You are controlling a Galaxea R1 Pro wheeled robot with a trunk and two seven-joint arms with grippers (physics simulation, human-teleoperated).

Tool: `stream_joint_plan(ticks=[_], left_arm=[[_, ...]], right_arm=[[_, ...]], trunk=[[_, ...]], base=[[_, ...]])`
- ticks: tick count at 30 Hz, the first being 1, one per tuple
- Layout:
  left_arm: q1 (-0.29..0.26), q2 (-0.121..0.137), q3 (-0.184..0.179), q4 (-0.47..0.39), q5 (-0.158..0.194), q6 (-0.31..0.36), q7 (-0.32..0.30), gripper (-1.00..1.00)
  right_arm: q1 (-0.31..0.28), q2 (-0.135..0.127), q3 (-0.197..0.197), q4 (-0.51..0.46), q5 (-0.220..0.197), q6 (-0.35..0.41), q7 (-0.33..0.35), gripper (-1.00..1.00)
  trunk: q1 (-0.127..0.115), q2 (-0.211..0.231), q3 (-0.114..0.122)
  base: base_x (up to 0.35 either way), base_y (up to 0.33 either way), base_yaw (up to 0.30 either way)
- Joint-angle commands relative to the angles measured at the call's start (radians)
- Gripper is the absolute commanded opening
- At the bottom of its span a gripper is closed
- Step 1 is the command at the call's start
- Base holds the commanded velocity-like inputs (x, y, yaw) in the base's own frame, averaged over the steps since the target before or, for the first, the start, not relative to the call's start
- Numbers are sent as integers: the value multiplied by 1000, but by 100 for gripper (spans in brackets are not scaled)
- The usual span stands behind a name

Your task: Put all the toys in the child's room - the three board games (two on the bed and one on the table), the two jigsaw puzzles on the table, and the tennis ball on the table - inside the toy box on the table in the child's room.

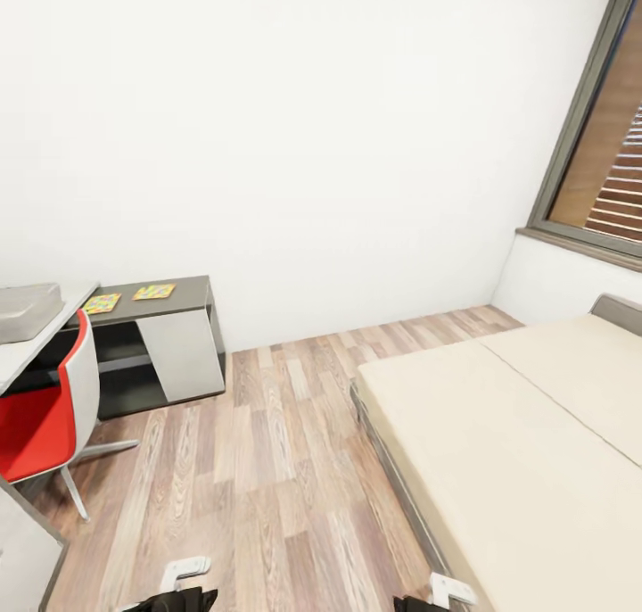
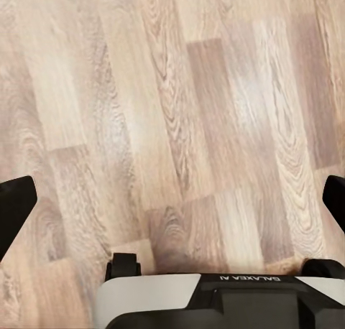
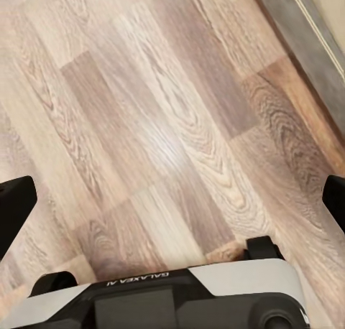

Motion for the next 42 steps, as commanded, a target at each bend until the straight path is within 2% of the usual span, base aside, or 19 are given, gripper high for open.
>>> stream_joint_plan(ticks=[1, 7, 10, 13, 19, 23, 30, 42], left_arm=[[-1, 0, 7, -1, 11, 10, -7, 100], [-2, 7, 14, -12, 14, 19, -26, 100], [-6, 16, 16, -35, 16, 51, -60, 100], [-15, 34, 17, -96, 17, 137, -112, 100], [-34, 69, 20, -284, 18, 361, -216, 100], [-38, 76, 25, -363, 17, 429, -253, 100], [-40, 78, 27, -418, 15, 466, -276, 100], [-41, 77, 26, -431, 14, 477, -280, 100]], right_arm=[[0, 1, -3, -4, -11, 6, -2, 100], [-5, 3, -4, -12, -13, 19, 0, 100], [-16, 4, -1, -34, -13, 48, 1, 100], [-34, 7, 8, -88, -14, 117, 1, 100], [-55, 15, 36, -214, -17, 305, -3, 100], [-66, 17, 45, -255, -18, 361, -3, 100], [-82, 18, 51, -286, -18, 402, -2, 100], [-87, 15, 53, -297, -17, 417, -1, 100]], trunk=[[1, -2, -2], [1, -2, -3], [1, -2, -5], [1, -2, -7], [1, -2, -13], [1, -2, -17], [1, -2, -26], [1, -2, -43]], base=[[0, -15, 291], [0, -7, 291], [0, -2, 279], [0, -1, 258], [0, 0, 233], [0, 0, 206], [0, 0, 189], [0, 0, 169]])
